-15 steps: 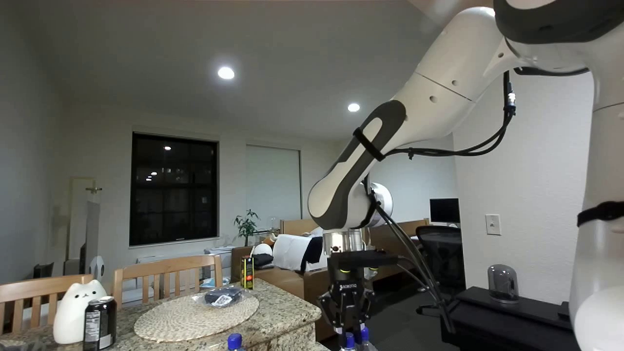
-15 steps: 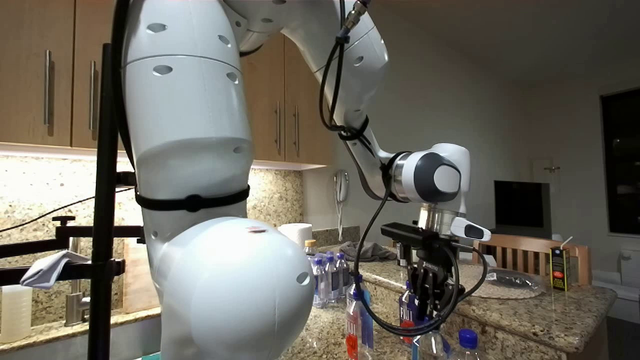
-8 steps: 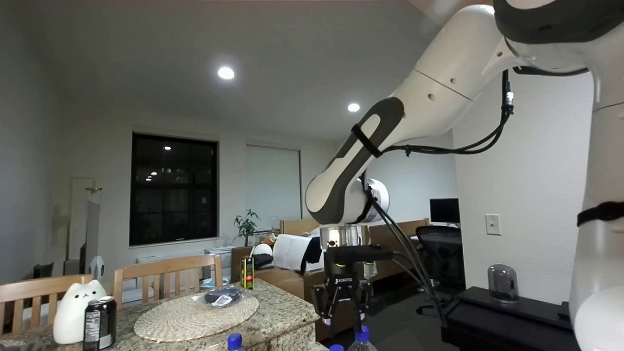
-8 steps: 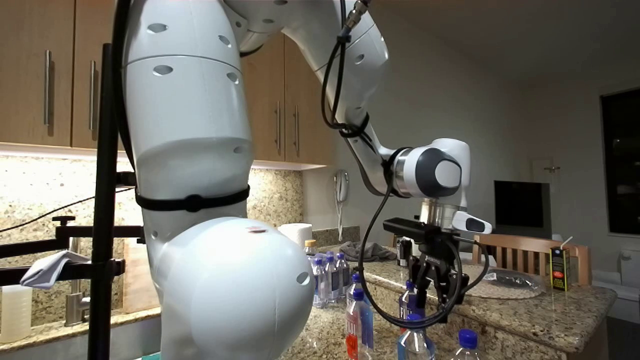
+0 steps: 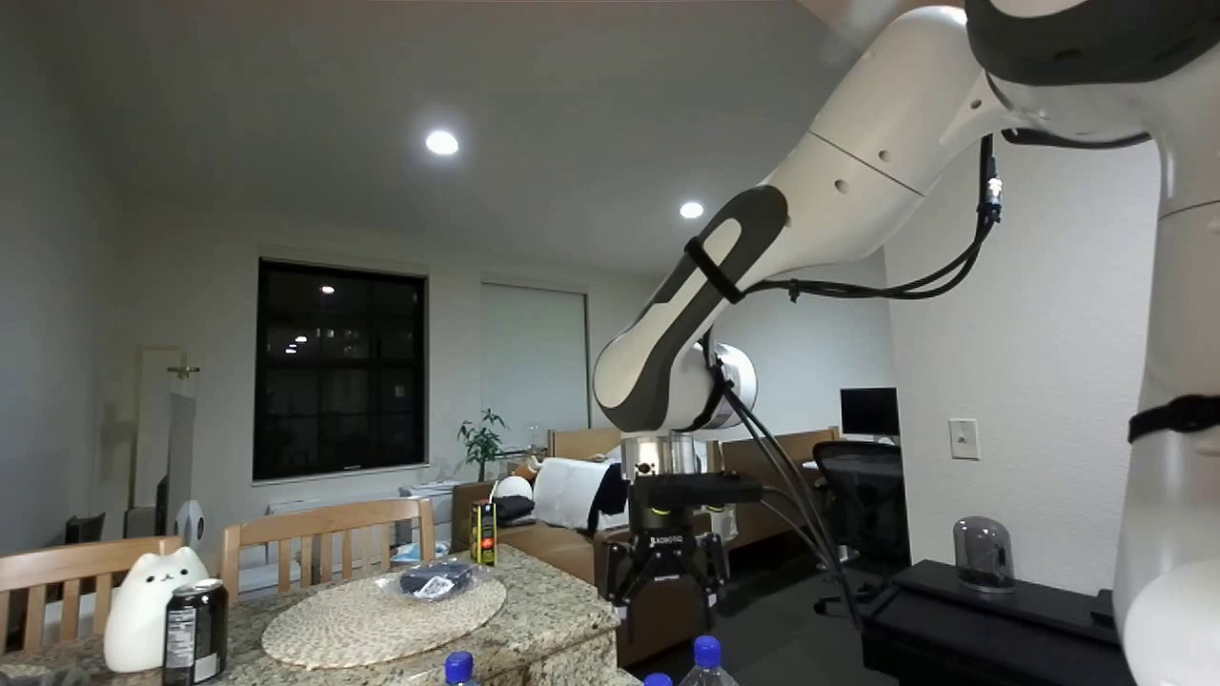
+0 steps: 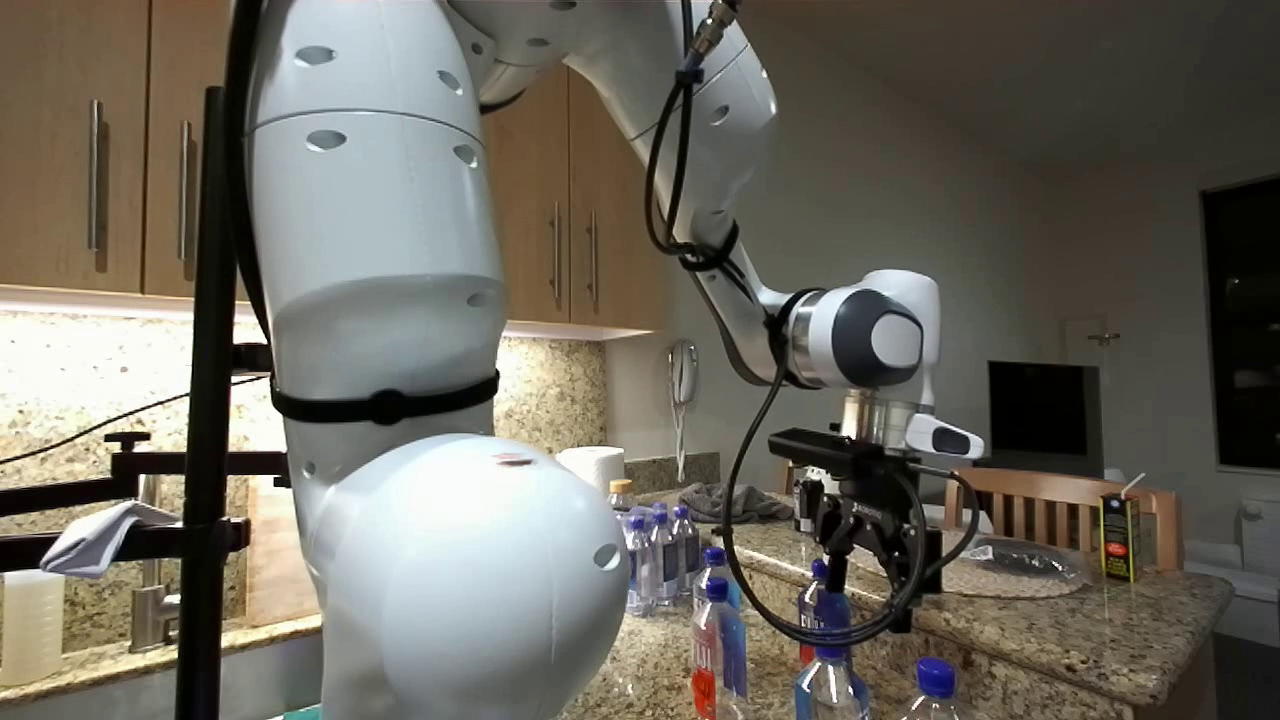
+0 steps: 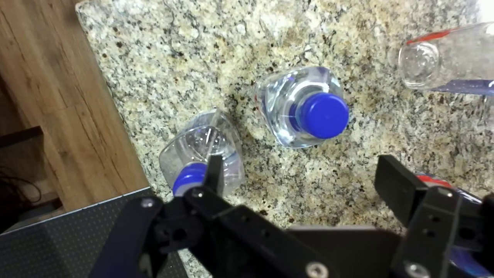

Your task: Arrange the bottles on the counter in a straight line

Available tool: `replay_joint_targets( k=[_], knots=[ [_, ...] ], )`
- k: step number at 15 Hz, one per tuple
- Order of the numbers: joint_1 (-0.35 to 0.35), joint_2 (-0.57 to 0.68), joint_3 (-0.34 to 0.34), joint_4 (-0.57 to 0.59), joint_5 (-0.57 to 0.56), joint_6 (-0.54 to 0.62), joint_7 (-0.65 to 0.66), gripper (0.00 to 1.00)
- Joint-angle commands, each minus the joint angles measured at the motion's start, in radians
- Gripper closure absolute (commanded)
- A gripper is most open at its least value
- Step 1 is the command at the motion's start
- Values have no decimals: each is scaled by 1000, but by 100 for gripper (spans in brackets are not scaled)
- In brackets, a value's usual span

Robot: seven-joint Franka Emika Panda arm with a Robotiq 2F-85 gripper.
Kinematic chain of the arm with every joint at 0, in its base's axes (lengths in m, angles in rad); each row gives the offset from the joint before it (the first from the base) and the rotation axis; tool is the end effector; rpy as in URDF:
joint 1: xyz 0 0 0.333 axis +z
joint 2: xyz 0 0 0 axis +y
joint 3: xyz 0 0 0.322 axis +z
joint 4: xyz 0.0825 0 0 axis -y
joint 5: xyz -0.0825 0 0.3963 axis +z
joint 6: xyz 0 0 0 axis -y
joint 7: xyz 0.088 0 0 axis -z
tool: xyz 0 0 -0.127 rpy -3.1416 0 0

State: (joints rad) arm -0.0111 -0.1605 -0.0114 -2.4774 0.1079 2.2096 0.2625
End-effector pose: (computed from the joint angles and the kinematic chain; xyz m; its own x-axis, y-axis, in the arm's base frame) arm 0.4511 -0.0047 0.3201 0.9316 -0.3407 -0.1270 -0.3490 -0.9358 -0.0496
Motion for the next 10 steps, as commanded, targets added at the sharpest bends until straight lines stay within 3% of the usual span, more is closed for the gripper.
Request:
replay_joint_targets(
  k=[1, 10],
  knots=[
    [6, -6, 13, -5, 9, -21, -15, 0],
    [13, 53, 29, -17, -3, 4, -19, 0]
  ],
)
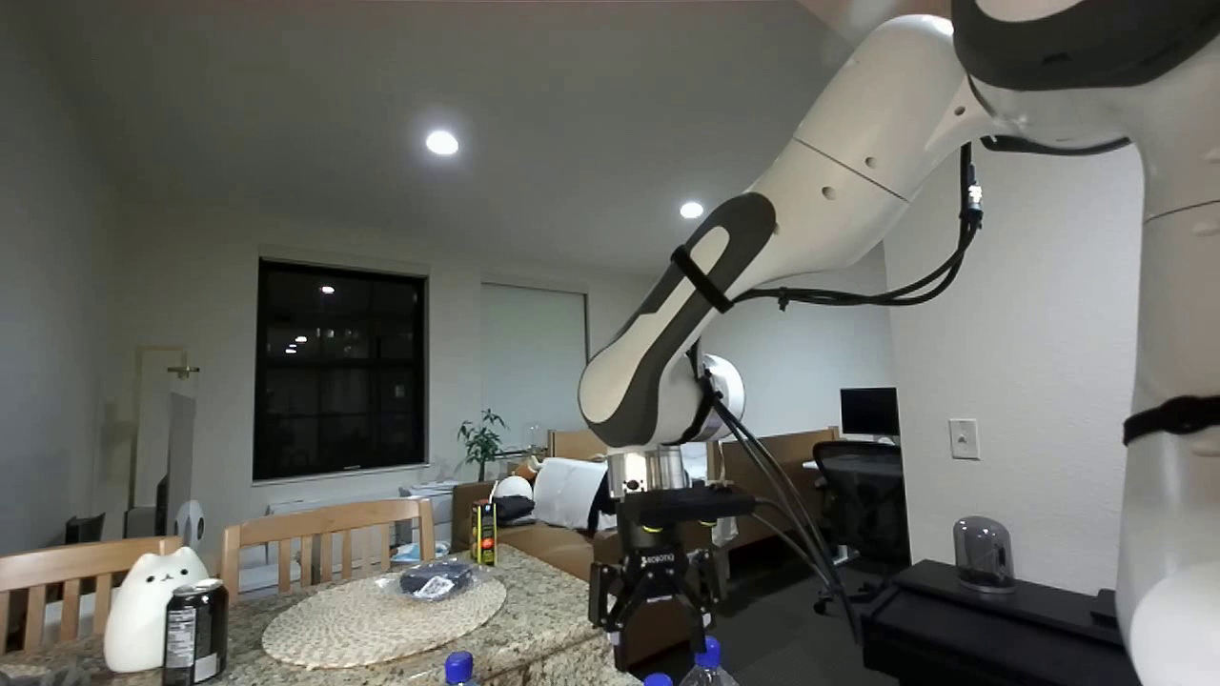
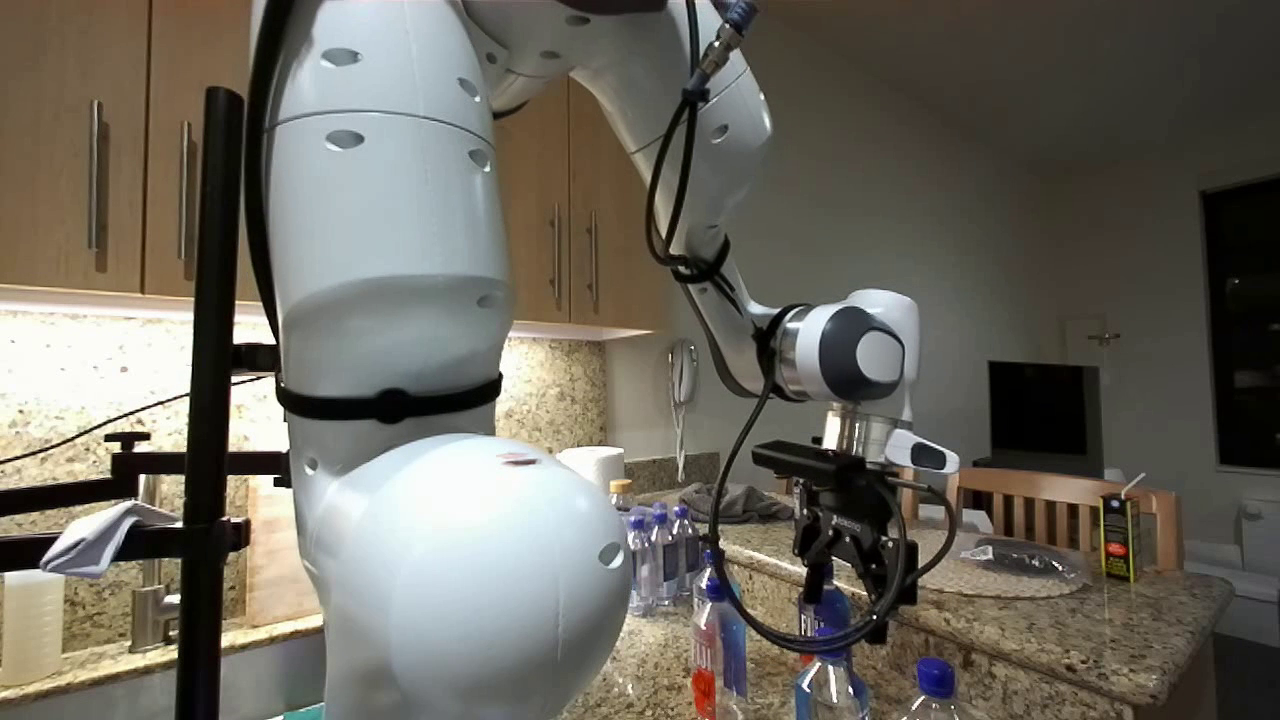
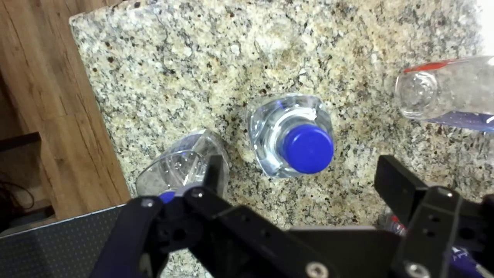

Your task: Arrange the bottles on the counter in a straight line

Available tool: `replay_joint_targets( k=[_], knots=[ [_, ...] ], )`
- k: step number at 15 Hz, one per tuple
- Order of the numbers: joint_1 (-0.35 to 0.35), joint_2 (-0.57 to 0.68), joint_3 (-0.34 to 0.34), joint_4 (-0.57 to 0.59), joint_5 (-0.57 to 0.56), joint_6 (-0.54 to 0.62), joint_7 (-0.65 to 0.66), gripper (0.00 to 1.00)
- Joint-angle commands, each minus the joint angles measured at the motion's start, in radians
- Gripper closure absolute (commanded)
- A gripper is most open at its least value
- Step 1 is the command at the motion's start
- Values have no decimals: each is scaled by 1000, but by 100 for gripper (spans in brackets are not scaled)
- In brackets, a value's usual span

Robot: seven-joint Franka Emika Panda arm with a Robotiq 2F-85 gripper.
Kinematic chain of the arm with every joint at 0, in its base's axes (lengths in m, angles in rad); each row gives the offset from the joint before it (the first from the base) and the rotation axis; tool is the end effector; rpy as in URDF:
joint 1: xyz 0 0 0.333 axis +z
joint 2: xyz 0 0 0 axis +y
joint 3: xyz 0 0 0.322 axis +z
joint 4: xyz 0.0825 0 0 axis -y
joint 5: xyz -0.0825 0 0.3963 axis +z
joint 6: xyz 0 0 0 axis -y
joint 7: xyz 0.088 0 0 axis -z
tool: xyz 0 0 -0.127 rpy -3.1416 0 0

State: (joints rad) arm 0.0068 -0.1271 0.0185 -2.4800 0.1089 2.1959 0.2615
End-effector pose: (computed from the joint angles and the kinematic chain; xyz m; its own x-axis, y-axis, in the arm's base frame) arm 0.4473 0.0168 0.3031 0.9397 -0.2953 -0.1726 -0.3049 -0.9519 -0.0312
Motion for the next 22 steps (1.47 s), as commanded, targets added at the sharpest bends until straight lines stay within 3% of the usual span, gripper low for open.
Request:
replay_joint_targets(
  k=[1, 4, 5, 6, 15, 22],
  knots=[
    [-4, 30, -2, -15, -1, 28, -20, 0],
    [-1, 62, 0, -9, -2, 48, -21, 0],
    [0, 72, 0, -8, -2, 53, -22, 10],
    [0, 80, -1, -7, -2, 56, -22, 26],
    [2, 102, -1, 5, -10, 65, -23, 85],
    [-4, 80, -8, -1, -30, 51, -9, 85]
  ],
)
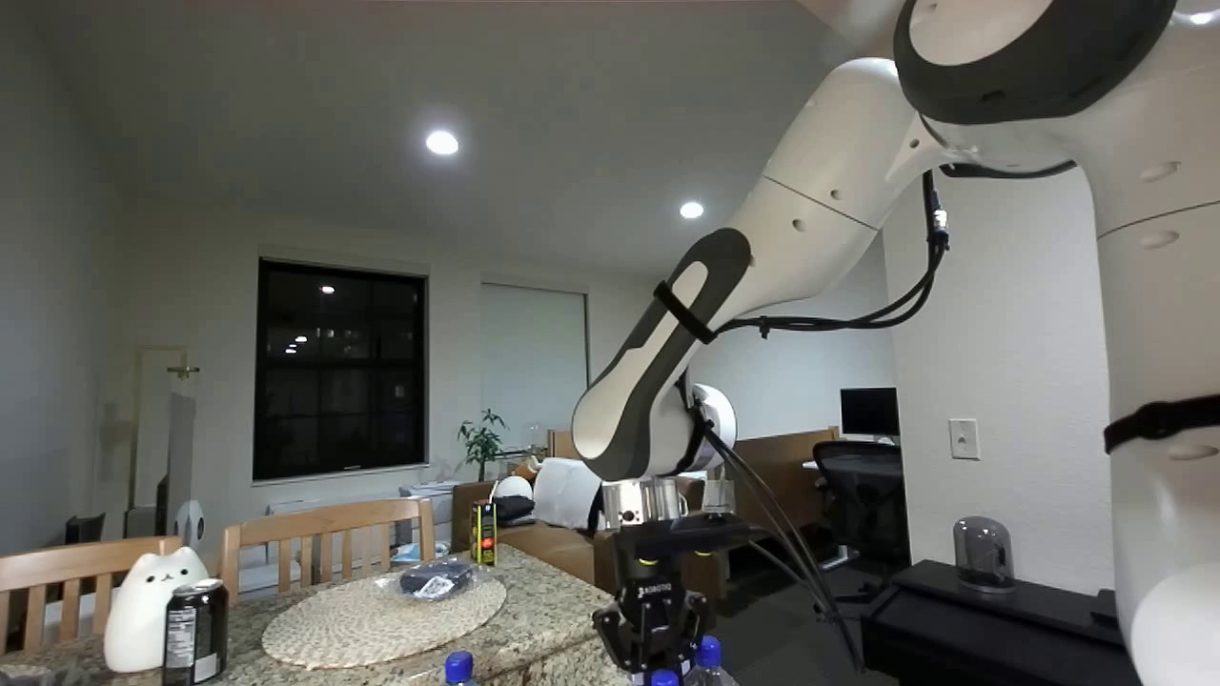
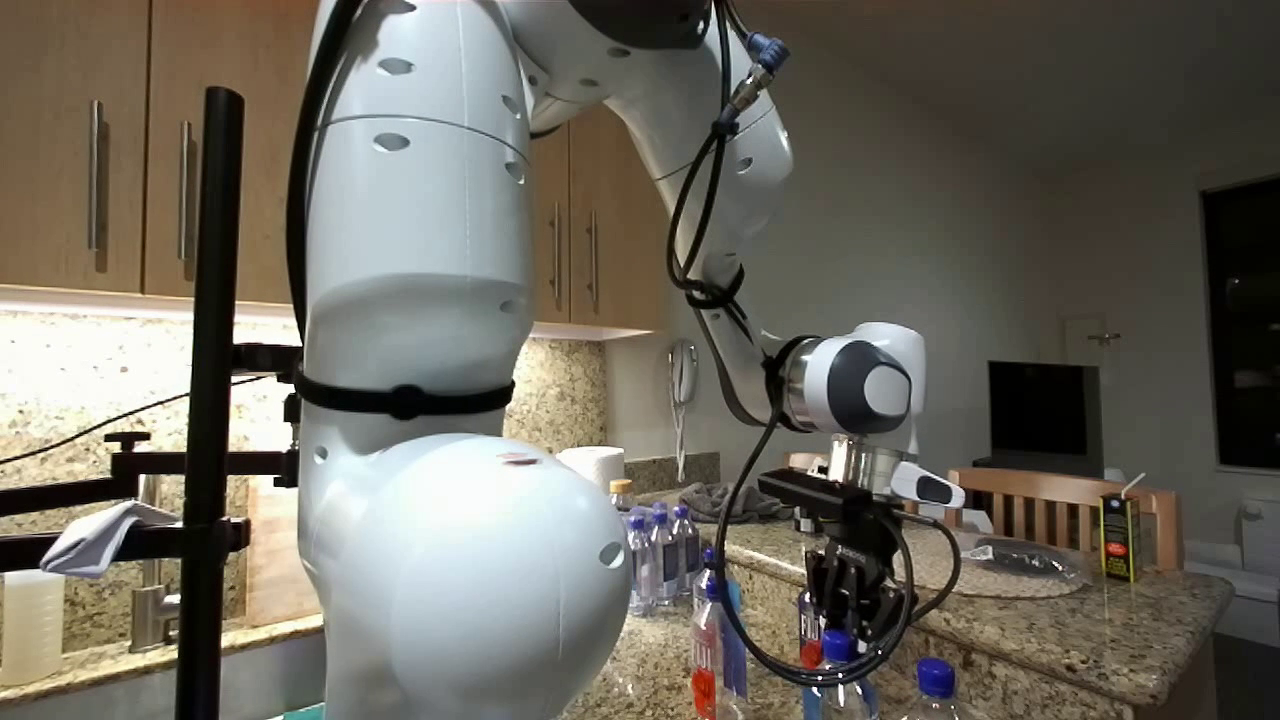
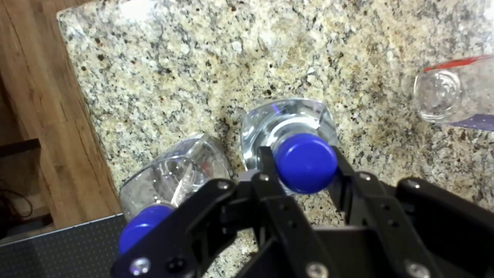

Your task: Arrange the bottles on the counter in a straight line

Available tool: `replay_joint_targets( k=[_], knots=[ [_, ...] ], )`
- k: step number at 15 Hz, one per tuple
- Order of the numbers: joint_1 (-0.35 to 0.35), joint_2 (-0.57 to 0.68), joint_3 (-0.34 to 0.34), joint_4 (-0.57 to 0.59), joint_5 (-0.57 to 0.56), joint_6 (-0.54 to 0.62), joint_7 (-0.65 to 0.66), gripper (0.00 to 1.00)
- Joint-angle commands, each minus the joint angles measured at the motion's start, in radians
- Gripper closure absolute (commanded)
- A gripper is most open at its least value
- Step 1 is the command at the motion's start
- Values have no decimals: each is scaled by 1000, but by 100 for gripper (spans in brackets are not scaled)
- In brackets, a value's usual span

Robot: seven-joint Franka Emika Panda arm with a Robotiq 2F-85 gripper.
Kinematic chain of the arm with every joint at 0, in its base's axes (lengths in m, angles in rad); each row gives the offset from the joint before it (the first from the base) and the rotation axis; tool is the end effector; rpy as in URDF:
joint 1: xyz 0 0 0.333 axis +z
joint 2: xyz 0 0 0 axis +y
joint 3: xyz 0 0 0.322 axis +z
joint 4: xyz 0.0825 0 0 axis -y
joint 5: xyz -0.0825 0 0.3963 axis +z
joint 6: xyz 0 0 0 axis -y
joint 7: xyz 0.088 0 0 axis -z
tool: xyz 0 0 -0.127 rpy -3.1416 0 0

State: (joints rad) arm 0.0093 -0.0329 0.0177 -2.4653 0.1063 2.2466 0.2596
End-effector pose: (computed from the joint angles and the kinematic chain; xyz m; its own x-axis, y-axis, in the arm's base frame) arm 0.4555 0.0169 0.2696 0.9349 -0.2944 -0.1983 -0.3038 -0.9526 -0.0182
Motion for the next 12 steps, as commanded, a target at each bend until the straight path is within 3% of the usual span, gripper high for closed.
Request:
replay_joint_targets(
  k=[1, 12],
  knots=[
    [-8, -16, -8, -15, -30, 0, -7, 85],
    [-14, -7, -23, 11, -95, 11, -1, 85]
  ],
)
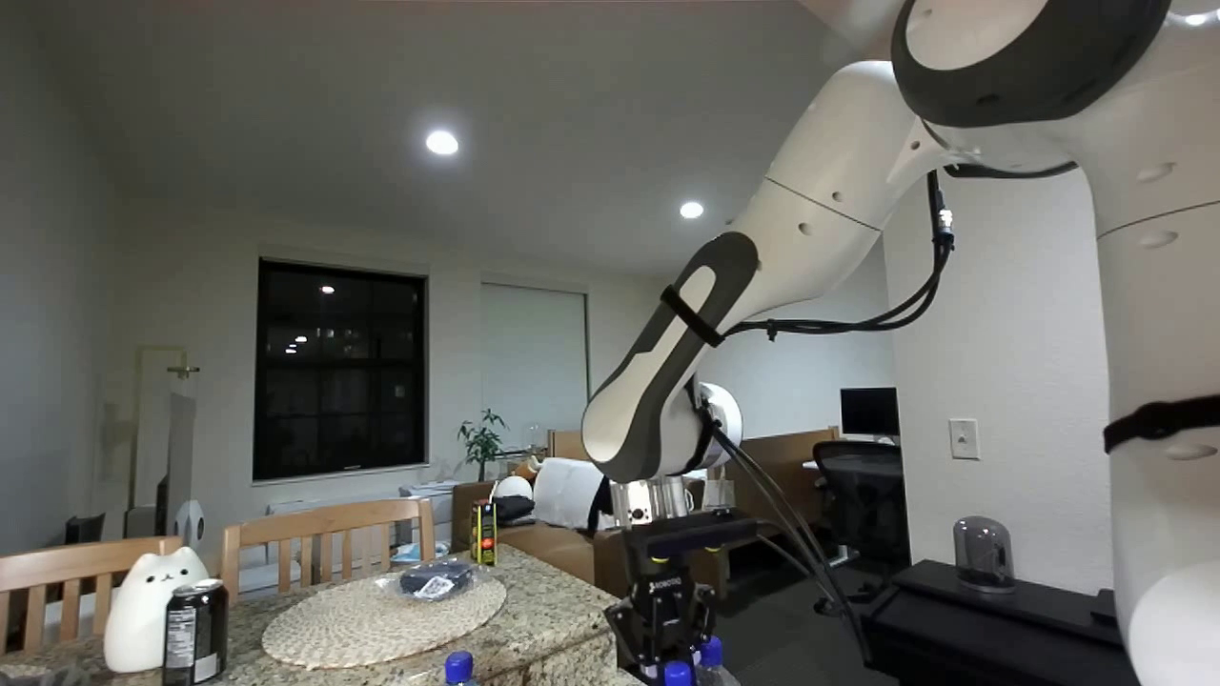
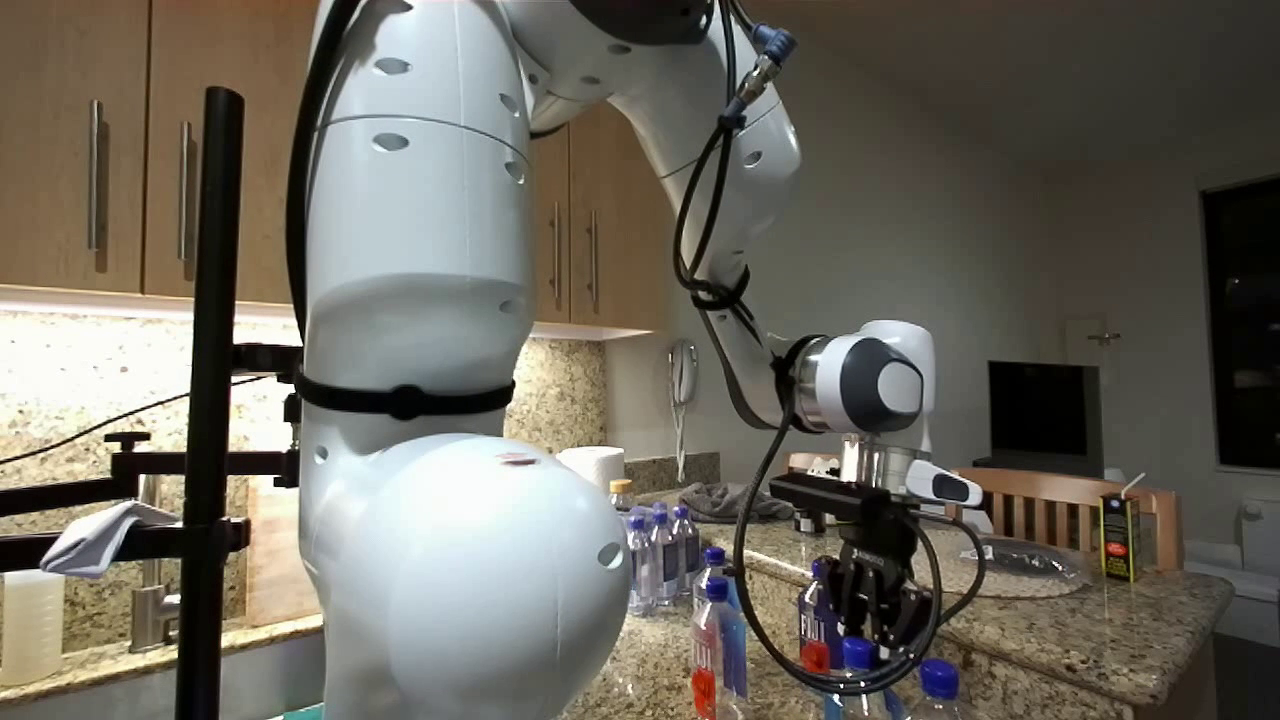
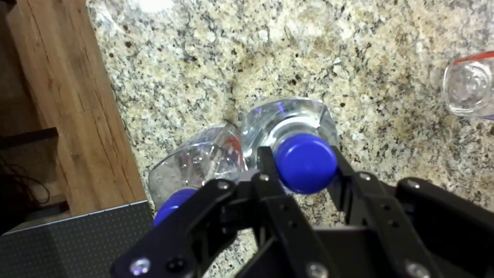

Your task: Arrange the bottles on the counter in a straight line

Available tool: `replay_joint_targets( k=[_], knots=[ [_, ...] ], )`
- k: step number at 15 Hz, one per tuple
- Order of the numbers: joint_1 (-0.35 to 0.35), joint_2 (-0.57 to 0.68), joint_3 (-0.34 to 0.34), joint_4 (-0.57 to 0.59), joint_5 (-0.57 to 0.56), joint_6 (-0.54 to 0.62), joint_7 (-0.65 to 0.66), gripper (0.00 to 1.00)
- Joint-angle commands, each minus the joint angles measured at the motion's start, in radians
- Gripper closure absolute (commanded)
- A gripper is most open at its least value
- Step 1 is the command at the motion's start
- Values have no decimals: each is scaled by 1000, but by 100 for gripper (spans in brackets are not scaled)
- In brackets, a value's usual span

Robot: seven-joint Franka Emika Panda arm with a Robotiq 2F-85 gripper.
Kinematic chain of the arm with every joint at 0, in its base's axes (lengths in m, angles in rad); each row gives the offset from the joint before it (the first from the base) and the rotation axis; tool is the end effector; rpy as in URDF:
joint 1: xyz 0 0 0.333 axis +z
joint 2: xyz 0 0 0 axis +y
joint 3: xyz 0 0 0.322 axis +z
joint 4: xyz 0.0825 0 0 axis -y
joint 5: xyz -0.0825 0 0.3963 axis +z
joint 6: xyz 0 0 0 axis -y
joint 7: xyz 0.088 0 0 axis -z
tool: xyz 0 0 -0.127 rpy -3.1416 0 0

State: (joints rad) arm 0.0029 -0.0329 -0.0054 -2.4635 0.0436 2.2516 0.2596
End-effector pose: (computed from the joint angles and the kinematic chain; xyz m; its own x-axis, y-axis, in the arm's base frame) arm 0.4570 0.0008 0.2705 0.9414 -0.2853 -0.1798 -0.2868 -0.9578 0.0181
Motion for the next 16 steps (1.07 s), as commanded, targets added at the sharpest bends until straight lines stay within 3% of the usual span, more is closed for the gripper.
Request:
replay_joint_targets(
  k=[1, 12, 13, 14, 16],
  knots=[
    [-7, -5, 0, 11, -34, 8, -1, 85],
    [-5, 15, 0, 29, -32, 25, -10, 85],
    [-5, 16, 0, 30, -32, 20, -10, 40],
    [-5, 17, 0, 29, -28, 18, -12, 39],
    [-5, 15, 0, 31, -28, 18, -11, 27]
  ],
)
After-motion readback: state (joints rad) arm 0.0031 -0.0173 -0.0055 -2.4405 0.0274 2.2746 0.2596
